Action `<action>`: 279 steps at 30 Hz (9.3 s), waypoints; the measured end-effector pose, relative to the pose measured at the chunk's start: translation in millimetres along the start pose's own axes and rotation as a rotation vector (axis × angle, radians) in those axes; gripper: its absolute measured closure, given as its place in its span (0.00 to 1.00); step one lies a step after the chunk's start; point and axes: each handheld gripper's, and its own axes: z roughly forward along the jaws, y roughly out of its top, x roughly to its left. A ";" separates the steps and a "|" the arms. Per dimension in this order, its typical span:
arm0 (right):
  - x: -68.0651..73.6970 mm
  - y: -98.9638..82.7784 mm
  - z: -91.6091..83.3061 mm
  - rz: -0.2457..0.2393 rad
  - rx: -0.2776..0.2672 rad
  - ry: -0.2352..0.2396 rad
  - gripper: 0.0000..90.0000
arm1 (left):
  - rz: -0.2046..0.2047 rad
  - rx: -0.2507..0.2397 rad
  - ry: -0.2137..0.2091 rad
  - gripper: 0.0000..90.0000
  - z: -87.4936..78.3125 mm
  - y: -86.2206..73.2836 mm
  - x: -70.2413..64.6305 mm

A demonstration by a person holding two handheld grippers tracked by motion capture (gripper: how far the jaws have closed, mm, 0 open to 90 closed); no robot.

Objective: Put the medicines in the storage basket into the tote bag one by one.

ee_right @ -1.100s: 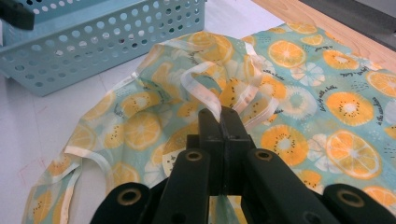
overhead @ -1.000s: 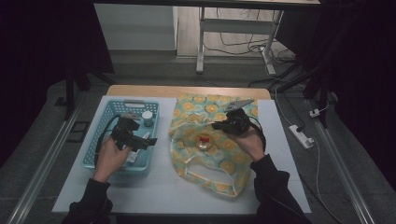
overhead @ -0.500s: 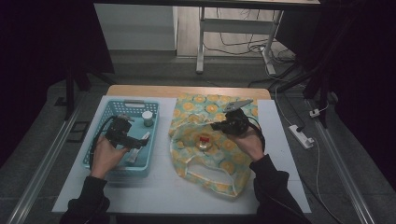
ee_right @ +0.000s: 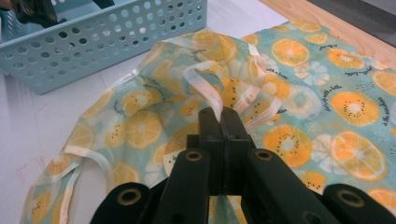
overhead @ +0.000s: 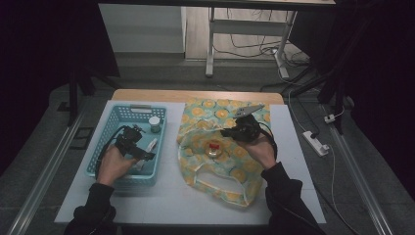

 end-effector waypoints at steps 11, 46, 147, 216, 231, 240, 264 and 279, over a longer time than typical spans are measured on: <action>-0.4 -0.4 -0.2 0.002 0.001 -0.001 1.00 | 0.018 0.077 0.037 0.27 6.1 1.1 -4.2; -1.0 -1.4 -0.1 0.004 0.001 -0.003 1.00 | -0.068 -0.004 -0.044 0.79 -8.6 2.0 -0.8; 7.0 7.4 -12.2 -0.006 -0.072 -0.006 1.00 | 0.303 -0.197 -0.264 0.79 -11.1 78.3 -139.4; 9.4 5.5 -0.7 0.013 -0.070 -0.045 1.00 | 0.120 -0.238 -0.115 0.51 46.5 131.7 -124.2; 6.6 4.9 -3.0 0.020 -0.080 -0.038 1.00 | 0.161 -0.224 -0.146 0.23 26.1 123.7 -131.8; 7.6 5.1 -3.0 0.019 -0.077 -0.035 1.00 | 0.161 -0.250 -0.151 0.11 20.1 115.1 -136.7; 6.9 4.9 -3.7 0.017 -0.077 -0.038 1.00 | 0.157 -0.318 -0.200 0.00 -15.9 83.7 -105.7; 6.6 4.7 -4.1 0.016 -0.077 -0.037 1.00 | 0.156 -0.343 -0.160 0.00 -33.0 71.7 -71.1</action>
